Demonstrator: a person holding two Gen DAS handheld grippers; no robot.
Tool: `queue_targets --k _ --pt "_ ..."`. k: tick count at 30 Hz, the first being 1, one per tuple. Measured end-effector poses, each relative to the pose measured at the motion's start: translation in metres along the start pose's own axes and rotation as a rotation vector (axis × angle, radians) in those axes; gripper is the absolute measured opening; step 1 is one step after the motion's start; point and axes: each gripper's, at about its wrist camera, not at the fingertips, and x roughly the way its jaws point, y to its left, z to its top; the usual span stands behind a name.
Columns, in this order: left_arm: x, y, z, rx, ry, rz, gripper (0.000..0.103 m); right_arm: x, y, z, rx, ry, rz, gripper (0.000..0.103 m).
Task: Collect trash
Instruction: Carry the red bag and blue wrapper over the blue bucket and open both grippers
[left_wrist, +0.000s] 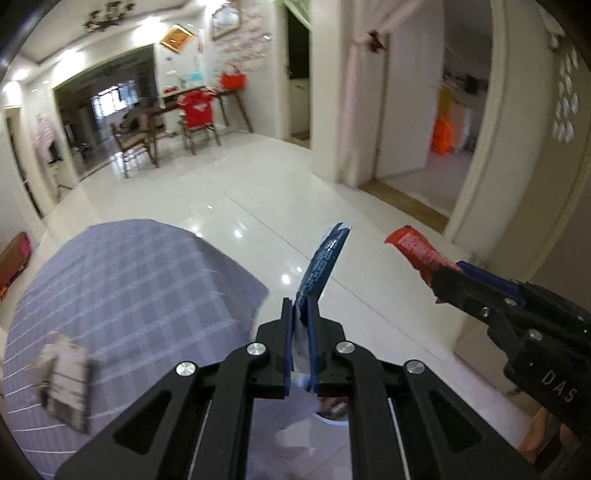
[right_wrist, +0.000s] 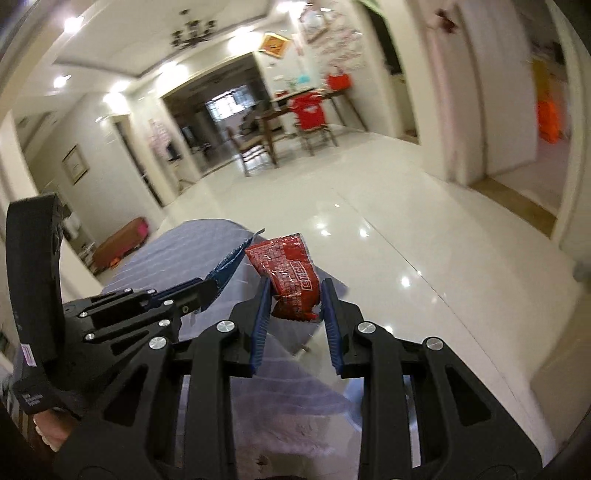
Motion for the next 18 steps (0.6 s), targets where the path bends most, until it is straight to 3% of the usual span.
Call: queue_targets --k 6,11,13,14,18 --pt "0.041 -0.036 -0.009 0.03 0.075 -0.021 0.007 0.01 -0.05 -0.021 0.089 0.031 -0.036 0.028" --pt "0.067 -0.051 -0.013 0.058 0.115 0.007 0.007 0.03 -0.075 -0.037 0.147 0.066 -0.049 0.03" --pt "0.075 -0.052 -0.016 0.061 0.131 0.008 0.007 0.041 -0.088 -0.045 0.179 0.08 -0.062 0.048" --pt "0.08 -0.054 -0.018 0.062 0.14 0.01 0.008 0.048 -0.095 -0.049 0.206 0.085 -0.083 0.07" --pt "0.096 -0.059 -0.023 0.07 0.168 0.008 0.008 0.063 -0.115 -0.067 0.273 0.123 -0.099 0.072"
